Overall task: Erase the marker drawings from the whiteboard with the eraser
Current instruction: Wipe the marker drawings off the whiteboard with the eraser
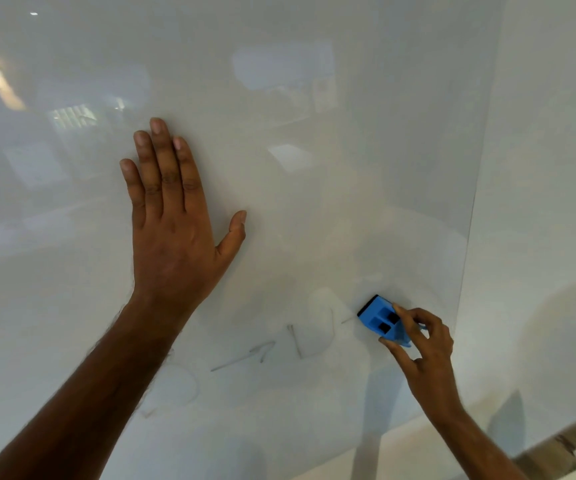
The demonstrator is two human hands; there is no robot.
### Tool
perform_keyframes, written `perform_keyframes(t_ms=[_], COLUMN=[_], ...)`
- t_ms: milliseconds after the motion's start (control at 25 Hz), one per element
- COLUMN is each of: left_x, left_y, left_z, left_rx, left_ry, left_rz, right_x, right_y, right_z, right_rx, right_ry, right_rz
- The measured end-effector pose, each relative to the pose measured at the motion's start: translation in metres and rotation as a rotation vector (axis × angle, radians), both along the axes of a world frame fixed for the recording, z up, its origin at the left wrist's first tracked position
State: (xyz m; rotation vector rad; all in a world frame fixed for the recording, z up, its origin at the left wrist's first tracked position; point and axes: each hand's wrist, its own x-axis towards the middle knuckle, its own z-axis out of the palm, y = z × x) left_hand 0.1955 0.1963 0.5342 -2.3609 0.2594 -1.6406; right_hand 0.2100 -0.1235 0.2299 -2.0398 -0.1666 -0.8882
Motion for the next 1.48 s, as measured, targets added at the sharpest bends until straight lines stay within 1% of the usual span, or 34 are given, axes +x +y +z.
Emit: perform_keyframes(t_ms=[40, 120, 160, 200, 240, 320, 360, 400, 440, 520, 600, 680, 720, 800, 920, 1040, 1120, 1160, 1240, 1320, 1400, 1480], left_x=[0.000, -0.001, -0.001, -0.001, 0.000, 0.000, 0.001, 0.002, 0.002, 0.003, 0.004, 0.004, 0.004, 0.005, 0.007, 0.006, 0.006, 0.005, 0.006, 0.006, 0.006, 0.006], left_y=[0.001, 0.002, 0.005, 0.006, 0.007, 0.008, 0.008, 0.008, 0.008, 0.008, 0.009, 0.010, 0.010, 0.010, 0.008, 0.008, 0.008, 0.008, 0.009, 0.009, 0.009, 0.009], left_z=[0.000, 0.000, 0.000, 0.000, 0.000, 0.000, 0.000, -0.001, 0.000, 0.000, -0.001, -0.002, -0.003, -0.003, -0.003, -0.003, -0.003, -0.003, -0.003, -0.003, -0.003, -0.004], left_rx=[0.007, 0.018, 0.028, 0.041, 0.053, 0.062, 0.061, 0.058, 0.055, 0.059, 0.064, 0.066, 0.066, 0.064, 0.062, 0.056, 0.053, 0.050, 0.052, 0.056, 0.058, 0.060], left_ry=[0.006, 0.011, 0.007, 0.006, 0.008, 0.013, 0.014, 0.014, 0.012, 0.007, 0.010, 0.017, 0.018, 0.018, 0.007, 0.003, 0.005, 0.007, 0.004, 0.000, 0.002, 0.005], left_rz=[-0.006, -0.012, -0.011, -0.010, -0.009, -0.001, 0.004, 0.005, 0.003, -0.001, -0.005, -0.008, -0.008, -0.007, -0.001, -0.011, -0.020, -0.028, -0.034, -0.037, -0.036, -0.033], right_x=[-0.002, -0.003, 0.001, 0.005, 0.008, 0.014, 0.016, 0.016, 0.016, 0.014, 0.010, 0.012, 0.013, 0.015, 0.015, 0.015, 0.014, 0.012, 0.007, 0.005, 0.006, 0.009], right_y=[0.005, 0.005, 0.001, -0.004, -0.009, -0.018, -0.019, -0.015, -0.010, -0.003, -0.007, -0.019, -0.026, -0.032, -0.023, 0.003, 0.033, 0.045, 0.060, 0.049, 0.031, 0.018], right_z=[-0.001, 0.004, 0.013, 0.025, 0.040, 0.065, 0.071, 0.073, 0.069, 0.044, 0.011, -0.012, -0.015, -0.005, 0.038, 0.091, 0.106, 0.098, 0.061, 0.023, 0.007, 0.017], right_rx=[-0.062, -0.276, -0.349, -0.346, -0.285, -0.139, -0.119, -0.148, -0.227, -0.453, -0.642, -0.769, -0.770, -0.682, -0.588, -0.581, -0.630, -0.689, -0.849, -0.976, -1.022, -0.967], right_ry=[-0.023, -0.115, -0.165, -0.205, -0.218, -0.177, -0.171, -0.188, -0.229, -0.313, -0.316, -0.296, -0.268, -0.234, -0.308, -0.376, -0.440, -0.471, -0.510, -0.468, -0.431, -0.398], right_rz=[0.006, 0.004, -0.011, -0.046, -0.087, -0.102, -0.107, -0.120, -0.121, -0.063, -0.015, -0.073, -0.107, -0.118, -0.077, -0.054, -0.014, 0.004, 0.054, 0.105, 0.074, 0.047])
